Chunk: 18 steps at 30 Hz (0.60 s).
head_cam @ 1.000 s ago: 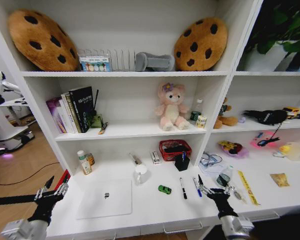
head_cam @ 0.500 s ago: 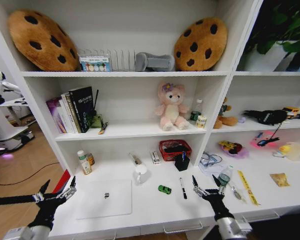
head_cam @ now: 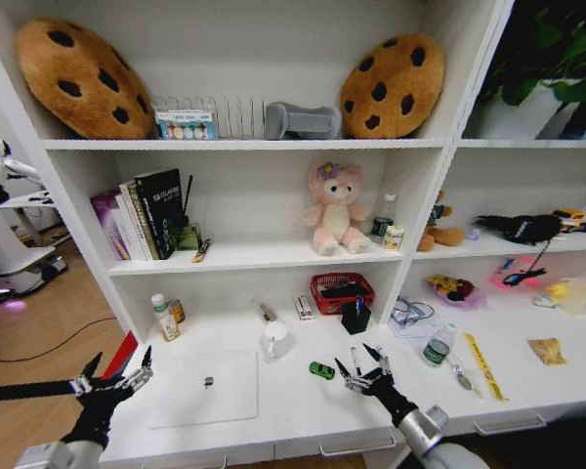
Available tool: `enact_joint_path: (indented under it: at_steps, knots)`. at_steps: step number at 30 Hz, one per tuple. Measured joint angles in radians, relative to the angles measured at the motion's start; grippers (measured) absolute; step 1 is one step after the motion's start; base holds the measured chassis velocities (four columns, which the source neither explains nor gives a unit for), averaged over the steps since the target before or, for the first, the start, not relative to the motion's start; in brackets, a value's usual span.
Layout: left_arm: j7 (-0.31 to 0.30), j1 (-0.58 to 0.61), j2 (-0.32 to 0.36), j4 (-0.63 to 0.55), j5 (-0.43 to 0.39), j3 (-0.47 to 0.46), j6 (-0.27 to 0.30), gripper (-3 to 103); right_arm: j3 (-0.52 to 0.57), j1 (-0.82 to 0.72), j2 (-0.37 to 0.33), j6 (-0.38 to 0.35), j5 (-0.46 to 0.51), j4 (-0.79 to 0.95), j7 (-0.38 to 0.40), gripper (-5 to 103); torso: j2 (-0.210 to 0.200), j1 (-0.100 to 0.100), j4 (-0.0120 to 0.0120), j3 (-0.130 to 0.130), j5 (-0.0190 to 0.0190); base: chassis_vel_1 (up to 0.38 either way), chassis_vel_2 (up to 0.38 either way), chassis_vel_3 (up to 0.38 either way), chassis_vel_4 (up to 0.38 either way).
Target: Organize the objects on the table.
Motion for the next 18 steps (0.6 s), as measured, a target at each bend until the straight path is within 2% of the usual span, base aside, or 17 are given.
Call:
enact_joint_path:
  at_steps: [3, 5, 6, 8, 12, 18]
  knots:
    - [0.0, -0.001, -0.006, 0.002, 0.012, 0.002, 0.002, 100, -0.002, 0.017, -0.022, 0.008, 0.011, -0.023, -0.043, 100, 0.0, 0.0, -0.0001, 0.0, -0.0001, 0.0, 0.0, 0.0, 0.0]
    - [-0.006, -0.004, -0.013, 0.006, 0.024, 0.003, 0.002, 100, -0.007, 0.052, -0.044, 0.003, 0.044, -0.056, -0.141, 100, 0.0, 0.0, -0.0002, 0.0, 0.0001, 0.0, 0.0, 0.0, 0.0]
    - [-0.006, -0.004, -0.013, 0.006, 0.024, 0.003, 0.002, 100, -0.007, 0.052, -0.044, 0.003, 0.044, -0.056, -0.141, 100, 0.0, 0.0, -0.0002, 0.0, 0.0001, 0.0, 0.0, 0.0, 0.0]
    - [-0.006, -0.003, -0.014, 0.011, 0.026, 0.003, -0.003, 100, -0.021, 0.088, -0.058, -0.015, 0.06, -0.085, -0.222, 100, 0.0, 0.0, -0.0001, 0.0, 0.0, 0.0, 0.0, 0.0, 0.0]
    - [0.002, -0.002, -0.01, 0.013, 0.027, 0.005, -0.015, 100, -0.049, 0.132, -0.066, -0.015, 0.049, -0.122, -0.245, 100, 0.0, 0.0, -0.0003, 0.0, 0.0, 0.0, 0.0, 0.0, 0.0]
    - [0.005, 0.0, -0.008, 0.021, 0.033, 0.006, -0.02, 100, -0.094, 0.196, -0.073, -0.015, 0.037, -0.189, -0.227, 100, 0.0, 0.0, 0.0001, 0.0, 0.0, 0.0, 0.0, 0.0, 0.0]
